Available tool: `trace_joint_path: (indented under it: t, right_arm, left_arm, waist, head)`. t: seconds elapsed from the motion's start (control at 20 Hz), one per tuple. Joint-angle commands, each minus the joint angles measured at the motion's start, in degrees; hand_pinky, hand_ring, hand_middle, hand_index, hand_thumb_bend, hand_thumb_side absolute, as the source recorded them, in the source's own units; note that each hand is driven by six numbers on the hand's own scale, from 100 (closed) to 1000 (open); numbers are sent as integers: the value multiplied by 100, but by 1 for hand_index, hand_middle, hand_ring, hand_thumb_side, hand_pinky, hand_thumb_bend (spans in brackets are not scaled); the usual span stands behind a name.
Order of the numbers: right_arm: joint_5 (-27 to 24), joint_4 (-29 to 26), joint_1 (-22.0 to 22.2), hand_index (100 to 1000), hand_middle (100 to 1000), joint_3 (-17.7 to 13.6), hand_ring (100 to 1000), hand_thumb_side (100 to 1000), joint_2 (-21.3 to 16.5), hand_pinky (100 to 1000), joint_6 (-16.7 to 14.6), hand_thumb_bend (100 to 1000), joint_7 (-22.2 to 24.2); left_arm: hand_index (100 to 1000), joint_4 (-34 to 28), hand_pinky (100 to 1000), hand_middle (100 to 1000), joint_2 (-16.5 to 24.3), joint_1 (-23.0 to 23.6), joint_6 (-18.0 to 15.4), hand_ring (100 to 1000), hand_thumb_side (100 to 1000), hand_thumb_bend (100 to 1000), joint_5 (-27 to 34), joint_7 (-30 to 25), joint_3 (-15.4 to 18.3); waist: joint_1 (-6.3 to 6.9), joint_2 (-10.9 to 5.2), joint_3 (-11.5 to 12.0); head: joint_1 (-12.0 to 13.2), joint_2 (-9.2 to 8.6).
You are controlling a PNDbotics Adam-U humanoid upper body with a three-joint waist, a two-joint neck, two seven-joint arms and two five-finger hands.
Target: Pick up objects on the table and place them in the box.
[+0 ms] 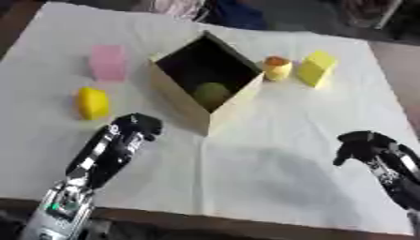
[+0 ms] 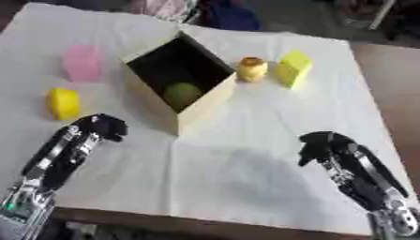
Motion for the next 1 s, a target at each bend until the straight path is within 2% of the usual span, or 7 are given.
trace_joint_path:
  t: [0.05, 0.6, 0.9, 1.0]
  right_arm:
    - [4, -76, -5, 727, 520, -9, 509, 646, -96, 544, -10, 100, 7]
    - [-26, -98, -16, 726, 519, -17, 509, 637, -94, 544, -6, 100, 2]
    - [-77, -126, -17, 724, 517, -33, 506, 617, -90, 542, -21, 100, -47]
    - [-92, -134, -11, 723, 516, -40, 506, 615, -87, 542, -19, 100, -63]
  left_arm:
    - [730, -69, 712, 645, -14, -44, -13, 713, 820, 100, -5, -3, -8]
    - [728, -107, 712, 646, -4, -47, -25, 713, 804, 100, 38, 29, 10]
    - [728, -176, 712, 646, 4, -56, -73, 714, 754, 100, 88, 113, 80]
    - [730, -253, 713, 649, 33, -72, -99, 716, 705, 100, 96, 148, 143]
  waist:
    - [-40, 22, -7]
    - [-34, 14, -10]
    - [-35, 6, -1]
    - [-27, 2, -4]
  head:
    - [2, 8]
    - [-2, 1]
    - [0, -7]
    - [-10, -27]
